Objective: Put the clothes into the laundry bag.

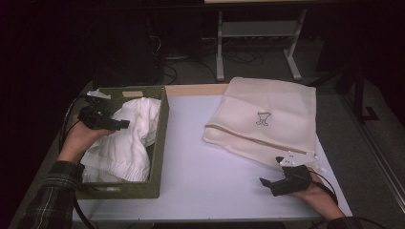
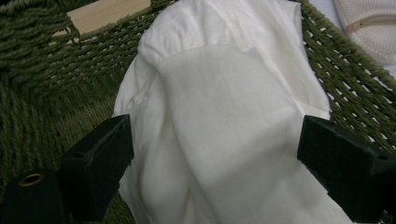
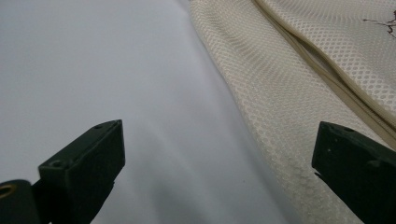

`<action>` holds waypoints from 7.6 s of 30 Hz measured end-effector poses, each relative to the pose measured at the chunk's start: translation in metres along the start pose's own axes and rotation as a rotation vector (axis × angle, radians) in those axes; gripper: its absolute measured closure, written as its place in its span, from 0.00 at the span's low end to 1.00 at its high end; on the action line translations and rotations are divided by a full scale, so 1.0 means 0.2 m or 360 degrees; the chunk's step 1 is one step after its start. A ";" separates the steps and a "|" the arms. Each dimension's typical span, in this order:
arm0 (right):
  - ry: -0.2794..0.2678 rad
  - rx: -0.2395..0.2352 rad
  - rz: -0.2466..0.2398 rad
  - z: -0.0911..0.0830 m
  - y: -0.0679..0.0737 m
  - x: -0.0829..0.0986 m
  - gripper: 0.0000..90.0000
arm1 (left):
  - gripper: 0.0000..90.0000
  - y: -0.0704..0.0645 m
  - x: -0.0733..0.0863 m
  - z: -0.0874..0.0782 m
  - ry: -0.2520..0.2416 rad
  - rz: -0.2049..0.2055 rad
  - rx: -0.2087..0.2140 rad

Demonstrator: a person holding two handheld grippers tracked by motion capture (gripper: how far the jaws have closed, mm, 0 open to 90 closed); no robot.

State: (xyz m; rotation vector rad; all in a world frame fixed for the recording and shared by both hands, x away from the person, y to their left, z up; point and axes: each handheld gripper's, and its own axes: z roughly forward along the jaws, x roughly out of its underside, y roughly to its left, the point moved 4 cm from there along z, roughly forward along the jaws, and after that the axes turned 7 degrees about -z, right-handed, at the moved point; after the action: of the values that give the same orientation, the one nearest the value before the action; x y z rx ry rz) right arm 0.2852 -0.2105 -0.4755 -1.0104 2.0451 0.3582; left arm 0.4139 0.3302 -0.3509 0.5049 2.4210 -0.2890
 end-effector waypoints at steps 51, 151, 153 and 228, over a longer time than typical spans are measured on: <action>0.0036 -0.0028 -0.0026 0.02 0.02 0.01 0.02 | 0.09 0.01 0.23 0.40 0.0373 0.0128 0.0002; 0.0044 -0.0043 0.0004 0.03 0.00 0.02 0.05 | 0.63 -0.52 -0.39 -0.29 0.0055 0.0278 0.0283; 0.0046 -0.0045 0.0005 0.03 0.00 0.02 0.05 | 0.63 -0.55 -0.40 -0.29 0.0054 0.0287 0.0293; 0.0083 -0.0053 0.0032 -0.10 -0.10 0.02 0.19 | 0.56 -1.35 0.21 0.52 0.0292 0.0465 0.0678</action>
State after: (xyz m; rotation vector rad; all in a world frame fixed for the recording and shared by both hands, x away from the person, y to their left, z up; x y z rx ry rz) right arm 0.2896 -0.2362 -0.4641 -1.0294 2.1039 0.3809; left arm 0.3253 0.0645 -0.4366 1.1049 2.4175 -0.6598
